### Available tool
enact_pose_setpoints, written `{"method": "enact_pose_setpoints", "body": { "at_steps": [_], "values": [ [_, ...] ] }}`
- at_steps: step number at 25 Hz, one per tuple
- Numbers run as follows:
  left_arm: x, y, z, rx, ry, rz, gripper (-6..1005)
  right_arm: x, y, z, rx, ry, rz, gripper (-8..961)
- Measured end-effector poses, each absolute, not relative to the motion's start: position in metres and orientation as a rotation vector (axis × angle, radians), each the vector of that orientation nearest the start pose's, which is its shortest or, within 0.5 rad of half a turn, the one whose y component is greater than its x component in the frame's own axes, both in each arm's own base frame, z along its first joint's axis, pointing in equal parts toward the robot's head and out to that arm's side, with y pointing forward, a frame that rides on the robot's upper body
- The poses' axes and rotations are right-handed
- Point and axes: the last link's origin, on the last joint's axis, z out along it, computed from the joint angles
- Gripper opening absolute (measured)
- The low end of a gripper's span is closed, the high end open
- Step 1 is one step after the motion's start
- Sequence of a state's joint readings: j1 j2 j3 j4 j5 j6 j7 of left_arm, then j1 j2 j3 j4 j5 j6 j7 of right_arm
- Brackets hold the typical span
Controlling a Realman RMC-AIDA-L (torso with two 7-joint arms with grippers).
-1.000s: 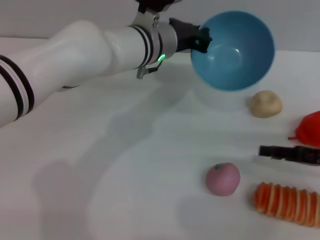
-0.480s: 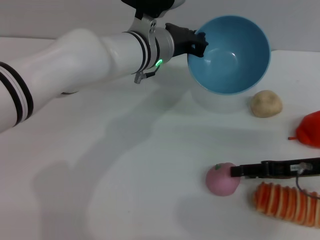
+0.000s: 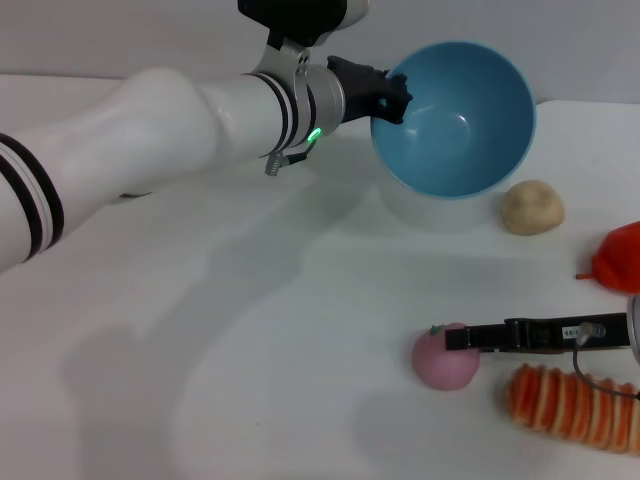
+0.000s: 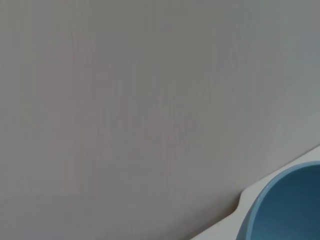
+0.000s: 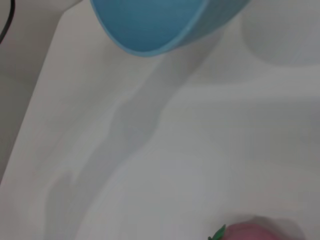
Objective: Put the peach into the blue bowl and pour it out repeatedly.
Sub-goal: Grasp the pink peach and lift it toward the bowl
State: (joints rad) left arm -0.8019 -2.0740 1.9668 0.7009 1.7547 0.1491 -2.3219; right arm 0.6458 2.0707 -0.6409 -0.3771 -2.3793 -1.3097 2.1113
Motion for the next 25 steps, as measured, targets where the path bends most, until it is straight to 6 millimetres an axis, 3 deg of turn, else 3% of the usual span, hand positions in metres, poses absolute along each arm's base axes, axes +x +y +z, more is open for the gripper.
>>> {"method": "enact_pose_setpoints", "body": {
  "at_steps": [7,19,25],
  "values": [
    [-0.145,0.433,-0.108,-2.271,-0.684,-0.312,0,0.304,0.316,-0.06,-2.423,1.824,0.273,576],
    [-0.147,0.431,-0.109,-2.274,-0.695,-0.308,0,0.302,0.32,-0.05,-2.454,1.716,0.384,177],
    [-0.145,0.429,-0.11,-2.337,-0.725,-0.284,0,0.28,0.325,-0.017,-2.577,1.568,0.53,44]
  ]
}}
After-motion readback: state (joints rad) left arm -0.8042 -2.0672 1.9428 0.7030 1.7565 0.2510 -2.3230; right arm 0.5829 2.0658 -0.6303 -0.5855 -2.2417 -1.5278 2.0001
